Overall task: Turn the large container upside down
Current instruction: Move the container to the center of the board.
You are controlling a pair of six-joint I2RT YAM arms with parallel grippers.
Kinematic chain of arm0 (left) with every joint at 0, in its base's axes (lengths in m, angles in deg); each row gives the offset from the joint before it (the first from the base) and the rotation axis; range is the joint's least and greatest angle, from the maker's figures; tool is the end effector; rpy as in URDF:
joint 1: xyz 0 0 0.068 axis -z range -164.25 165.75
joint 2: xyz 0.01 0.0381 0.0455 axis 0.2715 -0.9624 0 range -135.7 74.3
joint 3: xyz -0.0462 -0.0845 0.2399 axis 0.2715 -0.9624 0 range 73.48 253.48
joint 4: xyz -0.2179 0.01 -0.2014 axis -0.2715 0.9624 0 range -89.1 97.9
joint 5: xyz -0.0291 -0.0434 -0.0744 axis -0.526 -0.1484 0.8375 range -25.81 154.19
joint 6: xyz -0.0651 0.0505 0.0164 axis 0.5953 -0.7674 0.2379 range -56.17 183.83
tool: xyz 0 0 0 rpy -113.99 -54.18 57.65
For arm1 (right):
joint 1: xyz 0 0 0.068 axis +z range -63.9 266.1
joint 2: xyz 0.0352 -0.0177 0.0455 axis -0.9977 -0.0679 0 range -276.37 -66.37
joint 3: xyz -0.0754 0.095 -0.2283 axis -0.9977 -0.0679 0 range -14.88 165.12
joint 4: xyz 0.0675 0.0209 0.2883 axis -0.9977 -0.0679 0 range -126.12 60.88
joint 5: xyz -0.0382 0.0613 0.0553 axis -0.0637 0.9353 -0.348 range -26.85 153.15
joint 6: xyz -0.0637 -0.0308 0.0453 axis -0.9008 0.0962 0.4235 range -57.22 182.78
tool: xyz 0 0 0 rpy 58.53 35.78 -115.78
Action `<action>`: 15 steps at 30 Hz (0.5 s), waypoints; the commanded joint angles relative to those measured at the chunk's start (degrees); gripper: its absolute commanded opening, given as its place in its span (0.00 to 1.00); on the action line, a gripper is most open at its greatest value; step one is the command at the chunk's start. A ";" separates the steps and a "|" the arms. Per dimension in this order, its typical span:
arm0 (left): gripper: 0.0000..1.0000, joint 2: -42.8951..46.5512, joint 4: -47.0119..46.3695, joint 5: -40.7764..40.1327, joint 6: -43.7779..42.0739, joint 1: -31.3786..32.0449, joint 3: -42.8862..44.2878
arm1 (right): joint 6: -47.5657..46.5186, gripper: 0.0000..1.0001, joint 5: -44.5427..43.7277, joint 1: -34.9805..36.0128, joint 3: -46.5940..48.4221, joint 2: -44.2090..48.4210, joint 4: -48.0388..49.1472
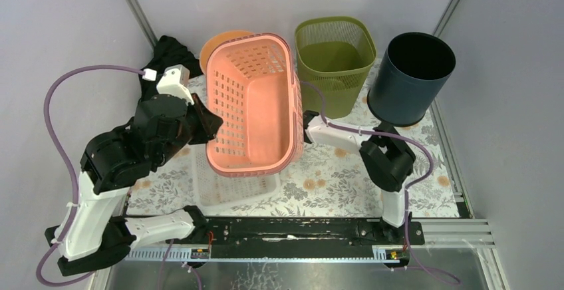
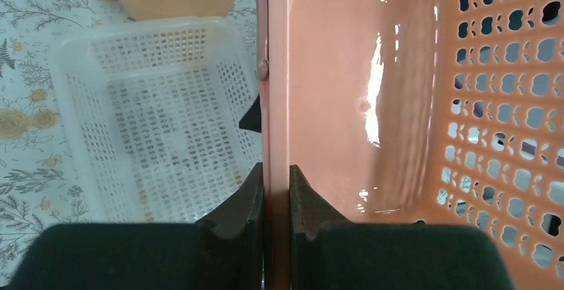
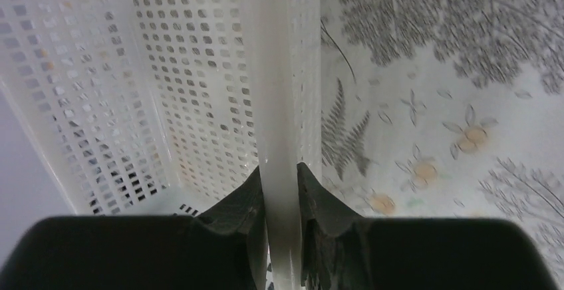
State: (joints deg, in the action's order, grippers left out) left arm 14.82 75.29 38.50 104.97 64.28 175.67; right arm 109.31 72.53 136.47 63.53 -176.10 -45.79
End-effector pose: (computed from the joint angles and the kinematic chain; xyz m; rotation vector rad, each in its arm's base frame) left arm 0.1430 -0.1135 0.4903 -0.1303 2.0955 -0.4827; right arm 0.2936 0.3733 0.1435 -0.1709 2.6252 0.8987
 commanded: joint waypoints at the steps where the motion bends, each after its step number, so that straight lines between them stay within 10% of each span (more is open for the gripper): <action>1: 0.00 -0.14 -2.96 0.29 0.01 -0.02 1.83 | 11.56 0.17 -0.64 2.76 7.14 -6.73 7.90; 7: 0.00 -1.19 -3.11 0.44 -0.10 0.00 3.04 | 14.00 0.11 -2.95 2.80 13.72 -10.64 7.12; 15: 0.00 -1.62 -4.70 1.69 0.12 0.05 1.65 | 9.08 0.30 4.81 4.42 30.08 -20.52 2.54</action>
State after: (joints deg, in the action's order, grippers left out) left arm 13.40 75.07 38.87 104.43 64.11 177.18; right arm 119.99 73.45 138.92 85.37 -194.15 -42.07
